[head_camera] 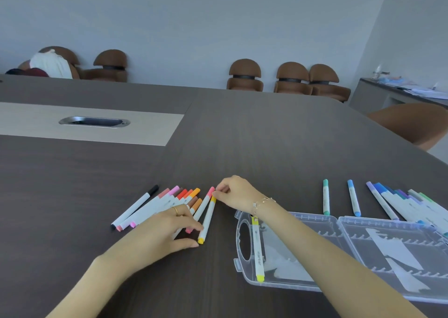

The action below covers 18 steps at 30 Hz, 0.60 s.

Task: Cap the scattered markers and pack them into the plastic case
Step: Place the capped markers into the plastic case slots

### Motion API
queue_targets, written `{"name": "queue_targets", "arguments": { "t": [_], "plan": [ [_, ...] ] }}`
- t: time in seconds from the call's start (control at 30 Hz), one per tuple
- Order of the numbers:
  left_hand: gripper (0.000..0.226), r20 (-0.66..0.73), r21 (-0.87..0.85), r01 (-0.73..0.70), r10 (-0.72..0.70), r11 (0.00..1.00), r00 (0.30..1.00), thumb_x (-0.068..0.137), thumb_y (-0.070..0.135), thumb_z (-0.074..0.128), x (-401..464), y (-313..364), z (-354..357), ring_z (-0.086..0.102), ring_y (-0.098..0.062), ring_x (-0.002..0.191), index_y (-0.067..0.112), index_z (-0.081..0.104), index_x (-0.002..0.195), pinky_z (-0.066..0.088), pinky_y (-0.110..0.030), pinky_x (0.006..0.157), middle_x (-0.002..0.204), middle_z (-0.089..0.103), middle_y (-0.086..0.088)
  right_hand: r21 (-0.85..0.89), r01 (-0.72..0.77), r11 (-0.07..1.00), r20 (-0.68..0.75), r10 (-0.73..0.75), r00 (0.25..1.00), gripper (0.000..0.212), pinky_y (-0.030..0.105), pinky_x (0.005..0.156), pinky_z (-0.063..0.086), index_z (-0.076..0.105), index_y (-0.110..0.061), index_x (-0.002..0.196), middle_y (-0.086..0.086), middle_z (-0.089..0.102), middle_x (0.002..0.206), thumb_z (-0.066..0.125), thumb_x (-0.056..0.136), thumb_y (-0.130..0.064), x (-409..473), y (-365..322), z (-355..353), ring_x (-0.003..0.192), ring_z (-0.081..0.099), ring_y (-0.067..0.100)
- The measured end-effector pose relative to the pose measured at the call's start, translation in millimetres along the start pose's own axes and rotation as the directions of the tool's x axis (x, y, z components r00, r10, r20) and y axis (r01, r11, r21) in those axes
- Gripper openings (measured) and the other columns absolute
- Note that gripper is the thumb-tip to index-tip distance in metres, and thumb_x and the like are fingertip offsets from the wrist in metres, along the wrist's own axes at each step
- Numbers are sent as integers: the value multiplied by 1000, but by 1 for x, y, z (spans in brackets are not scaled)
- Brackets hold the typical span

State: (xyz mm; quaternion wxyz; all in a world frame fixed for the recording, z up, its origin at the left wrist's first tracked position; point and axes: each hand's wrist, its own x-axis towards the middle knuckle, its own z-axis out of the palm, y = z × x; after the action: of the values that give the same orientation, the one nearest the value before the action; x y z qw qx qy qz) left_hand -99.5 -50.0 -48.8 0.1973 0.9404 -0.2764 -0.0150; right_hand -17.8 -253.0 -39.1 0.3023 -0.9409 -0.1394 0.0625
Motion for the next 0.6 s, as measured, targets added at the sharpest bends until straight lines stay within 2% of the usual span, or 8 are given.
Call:
{"name": "queue_targets", "arguments": {
  "t": [0.13, 0.23, 0.3, 0.4, 0.5, 0.6],
  "plan": [
    [36, -28, 94, -30, 33, 995, 999, 88, 47, 56, 0, -1, 3, 47, 8, 97, 49, 53, 124, 33, 0, 72, 109, 37, 33, 37, 16, 999, -33, -15, 999, 29, 29, 98, 42, 70, -3, 99, 10, 64, 96, 59, 92, -28, 3, -2, 5, 98, 60, 21],
    [37, -48, 78, -68, 72, 995, 996, 85, 59, 50, -2, 1, 5, 45, 13, 103, 53, 53, 122, 33, 1, 76, 115, 38, 36, 19, 15, 1000, -42, -14, 999, 32, 26, 84, 46, 71, -3, 98, 13, 65, 99, 59, 91, -32, 4, -2, 6, 95, 61, 23],
    [57, -65, 70, -77, 82, 995, 995, 73, 77, 34, -2, 2, 8, 39, 19, 102, 55, 53, 122, 32, 3, 76, 116, 37, 38, -9, 19, 1000, -53, -20, 998, 32, 30, 86, 50, 71, -5, 99, 11, 66, 99, 60, 90, -35, 5, -1, 7, 95, 60, 20],
    [71, -157, 48, -87, 93, 995, 983, 69, 85, 18, -2, 0, 13, 40, 26, 94, 50, 61, 115, 33, 4, 68, 114, 50, 34, -20, 31, 999, -56, -32, 998, 31, 37, 89, 51, 71, -10, 98, -1, 63, 91, 62, 88, -38, 8, 3, 6, 96, 57, 13],
    [58, -191, 37, -86, 91, 996, 977, 81, 77, 25, -5, 0, 15, 50, 19, 98, 46, 66, 108, 37, 6, 71, 107, 59, 30, 20, 18, 1000, -48, -17, 999, 30, 36, 87, 53, 71, -14, 98, -1, 65, 95, 64, 86, -40, 5, 5, 7, 92, 60, 13],
    [40, -226, -2, -149, 145, 989, 963, 85, 64, 42, -7, 12, 13, 54, 14, 102, 44, 66, 110, 45, -1, 79, 111, 59, 31, 85, 17, 996, -77, -11, 997, 31, 30, 84, 53, 68, -17, 98, -3, 66, 97, 62, 85, -45, -3, 1, -2, 92, 61, 11]
  ]
}}
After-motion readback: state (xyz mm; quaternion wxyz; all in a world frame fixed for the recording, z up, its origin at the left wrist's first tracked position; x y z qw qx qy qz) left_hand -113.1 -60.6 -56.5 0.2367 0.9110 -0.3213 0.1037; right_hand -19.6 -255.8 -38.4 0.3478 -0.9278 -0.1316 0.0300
